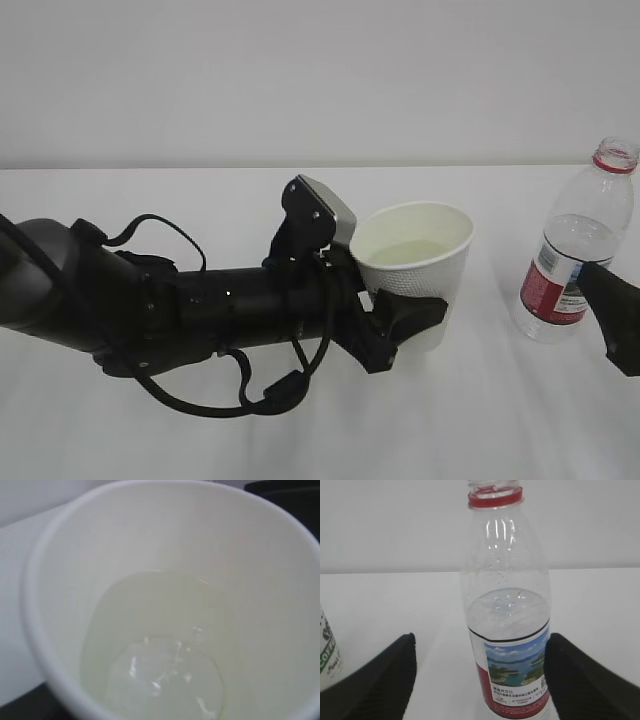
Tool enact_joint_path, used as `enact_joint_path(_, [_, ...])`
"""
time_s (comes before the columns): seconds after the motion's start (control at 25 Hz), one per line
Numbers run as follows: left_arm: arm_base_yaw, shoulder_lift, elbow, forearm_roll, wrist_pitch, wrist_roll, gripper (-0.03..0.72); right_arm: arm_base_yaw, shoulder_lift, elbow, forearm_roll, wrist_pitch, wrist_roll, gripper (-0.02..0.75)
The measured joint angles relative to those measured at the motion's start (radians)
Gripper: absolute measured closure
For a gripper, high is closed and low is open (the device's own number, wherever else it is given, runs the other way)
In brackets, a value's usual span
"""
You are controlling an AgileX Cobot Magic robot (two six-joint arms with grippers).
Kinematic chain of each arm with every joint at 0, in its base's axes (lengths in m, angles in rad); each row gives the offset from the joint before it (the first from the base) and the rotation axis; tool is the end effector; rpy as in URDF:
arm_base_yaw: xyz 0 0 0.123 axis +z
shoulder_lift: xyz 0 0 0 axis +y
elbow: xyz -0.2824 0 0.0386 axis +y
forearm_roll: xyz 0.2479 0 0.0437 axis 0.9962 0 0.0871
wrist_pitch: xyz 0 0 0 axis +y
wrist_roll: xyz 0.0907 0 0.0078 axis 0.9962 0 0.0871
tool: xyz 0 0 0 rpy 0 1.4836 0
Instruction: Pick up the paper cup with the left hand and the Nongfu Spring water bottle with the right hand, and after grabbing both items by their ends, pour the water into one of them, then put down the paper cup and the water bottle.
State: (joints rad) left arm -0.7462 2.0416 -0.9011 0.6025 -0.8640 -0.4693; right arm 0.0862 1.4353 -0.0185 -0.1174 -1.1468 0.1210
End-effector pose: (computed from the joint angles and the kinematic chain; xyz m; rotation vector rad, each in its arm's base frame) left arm 0.2557 -0.2897 0.1268 0.9582 1.6874 -0.9542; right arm 0.1688 0.0243 0.1530 -0.0901 1.7575 0.2095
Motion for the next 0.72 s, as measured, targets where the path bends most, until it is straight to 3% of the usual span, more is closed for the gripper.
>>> enact_joint_path(0.72, [0.151,0.0,0.0,-0.002,-0.033,0.0,0.2,0.0,0.0,0.0,0.005,0.0,0.002,0.143])
